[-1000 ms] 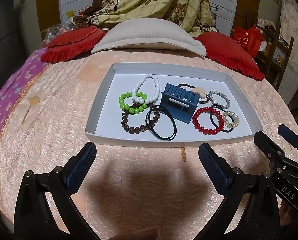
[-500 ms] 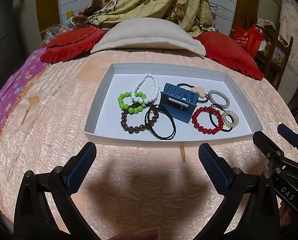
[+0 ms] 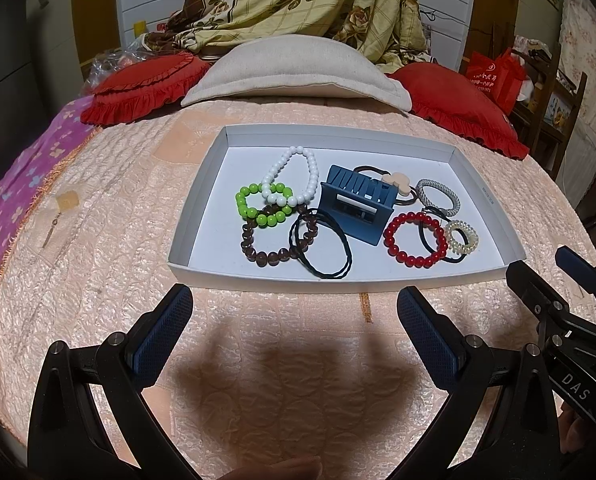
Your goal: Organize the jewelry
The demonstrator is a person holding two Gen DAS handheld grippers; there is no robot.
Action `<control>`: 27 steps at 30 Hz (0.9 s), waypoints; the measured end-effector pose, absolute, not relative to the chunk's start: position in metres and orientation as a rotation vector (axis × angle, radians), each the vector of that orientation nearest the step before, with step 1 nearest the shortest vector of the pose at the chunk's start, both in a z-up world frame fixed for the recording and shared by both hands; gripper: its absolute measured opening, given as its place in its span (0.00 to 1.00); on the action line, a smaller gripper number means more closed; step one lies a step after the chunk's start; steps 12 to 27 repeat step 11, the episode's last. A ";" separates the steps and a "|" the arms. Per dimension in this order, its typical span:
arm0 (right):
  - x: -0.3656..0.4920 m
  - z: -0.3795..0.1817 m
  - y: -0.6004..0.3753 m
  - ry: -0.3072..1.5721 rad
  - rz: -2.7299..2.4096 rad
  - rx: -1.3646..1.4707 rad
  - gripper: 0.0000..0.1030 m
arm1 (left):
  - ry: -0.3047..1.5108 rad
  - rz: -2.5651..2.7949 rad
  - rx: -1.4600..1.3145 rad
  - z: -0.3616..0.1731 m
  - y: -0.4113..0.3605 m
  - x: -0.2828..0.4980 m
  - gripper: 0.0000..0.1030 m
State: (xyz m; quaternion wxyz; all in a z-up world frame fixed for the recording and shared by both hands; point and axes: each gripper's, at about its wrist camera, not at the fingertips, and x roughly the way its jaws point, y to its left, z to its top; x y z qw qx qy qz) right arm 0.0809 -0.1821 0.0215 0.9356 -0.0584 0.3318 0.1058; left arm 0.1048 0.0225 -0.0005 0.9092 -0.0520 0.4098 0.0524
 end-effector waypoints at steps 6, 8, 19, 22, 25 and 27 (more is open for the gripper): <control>0.081 0.021 -0.182 0.677 0.216 -0.120 0.78 | 0.842 0.108 -0.107 -0.001 0.022 0.104 0.99; 0.081 0.021 -0.182 0.678 0.216 -0.120 0.78 | 0.833 0.118 -0.103 0.000 0.022 0.103 0.99; 0.081 0.021 -0.182 0.678 0.217 -0.121 0.78 | 0.816 0.131 -0.090 0.002 0.021 0.102 0.99; 0.081 0.021 -0.182 0.678 0.217 -0.121 0.78 | 0.816 0.131 -0.090 0.002 0.021 0.102 0.99; 0.081 0.021 -0.182 0.678 0.217 -0.121 0.78 | 0.816 0.131 -0.090 0.002 0.021 0.102 0.99; 0.081 0.021 -0.182 0.678 0.217 -0.121 0.78 | 0.816 0.131 -0.090 0.002 0.021 0.102 0.99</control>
